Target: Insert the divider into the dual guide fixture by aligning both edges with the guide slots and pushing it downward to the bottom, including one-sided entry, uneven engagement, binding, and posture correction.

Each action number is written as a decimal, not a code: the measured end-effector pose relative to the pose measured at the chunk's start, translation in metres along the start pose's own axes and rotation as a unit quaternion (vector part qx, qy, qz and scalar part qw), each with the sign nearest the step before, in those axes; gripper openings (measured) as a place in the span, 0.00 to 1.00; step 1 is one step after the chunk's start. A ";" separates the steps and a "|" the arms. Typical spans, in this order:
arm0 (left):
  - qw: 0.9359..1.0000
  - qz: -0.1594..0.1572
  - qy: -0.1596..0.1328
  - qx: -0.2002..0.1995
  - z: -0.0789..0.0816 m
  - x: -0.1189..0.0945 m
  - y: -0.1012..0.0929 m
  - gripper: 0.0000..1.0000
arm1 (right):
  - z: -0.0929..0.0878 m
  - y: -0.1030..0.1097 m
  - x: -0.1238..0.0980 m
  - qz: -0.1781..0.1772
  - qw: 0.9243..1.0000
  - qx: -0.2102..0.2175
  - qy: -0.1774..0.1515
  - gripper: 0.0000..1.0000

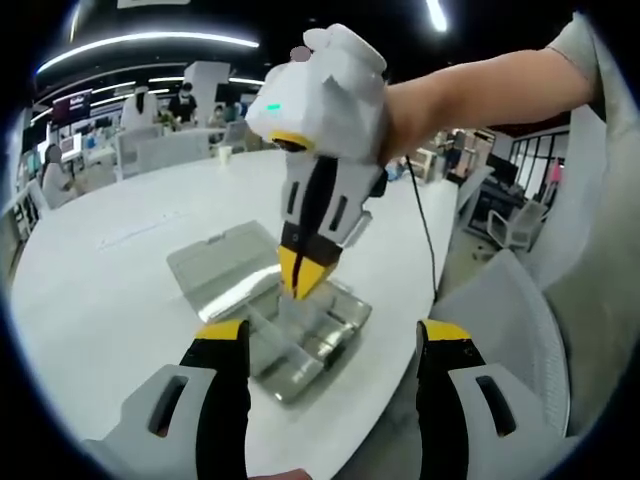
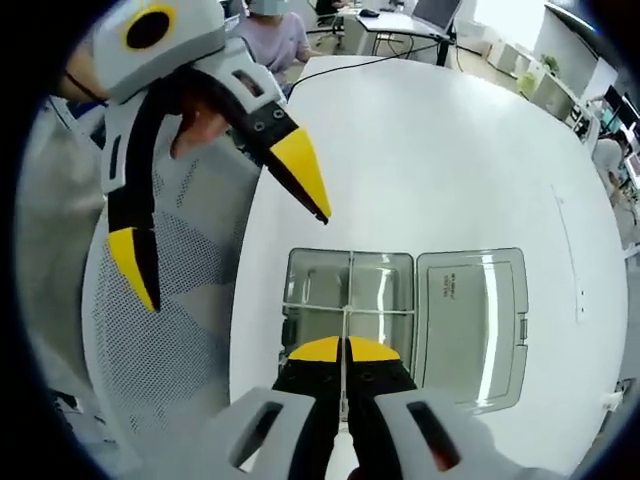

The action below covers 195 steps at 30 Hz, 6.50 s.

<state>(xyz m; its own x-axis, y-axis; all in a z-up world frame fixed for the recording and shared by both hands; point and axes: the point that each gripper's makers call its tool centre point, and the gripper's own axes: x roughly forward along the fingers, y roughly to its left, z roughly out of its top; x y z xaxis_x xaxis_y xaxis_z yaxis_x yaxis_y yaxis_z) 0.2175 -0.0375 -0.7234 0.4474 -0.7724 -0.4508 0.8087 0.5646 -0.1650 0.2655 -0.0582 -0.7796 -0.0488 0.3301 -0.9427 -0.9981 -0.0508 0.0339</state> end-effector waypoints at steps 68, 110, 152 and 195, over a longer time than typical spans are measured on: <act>1.000 0.003 0.000 -0.001 -0.001 -0.003 0.002 0.67 | -0.009 -0.001 0.015 -0.001 0.999 0.015 0.033 0.00; 1.000 0.008 0.002 -0.008 -0.005 -0.005 0.005 0.67 | -0.023 -0.003 0.052 0.001 0.999 0.022 0.042 0.00; 1.000 0.010 0.005 -0.004 -0.006 -0.010 0.003 0.67 | -0.027 -0.003 0.056 -0.025 0.999 0.017 0.038 0.00; 0.998 0.051 0.017 -0.026 -0.021 -0.032 0.007 0.85 | -0.031 0.060 -0.034 -0.144 0.927 0.189 -0.288 0.61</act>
<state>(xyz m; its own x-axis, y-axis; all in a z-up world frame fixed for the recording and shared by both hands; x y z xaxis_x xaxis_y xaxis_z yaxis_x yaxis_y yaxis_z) 0.2002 -0.0026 -0.7286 0.5126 -0.7001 -0.4971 0.7379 0.6552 -0.1618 0.2085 -0.1013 -0.7562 0.3193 0.7334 -0.6002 -0.9087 0.4166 0.0255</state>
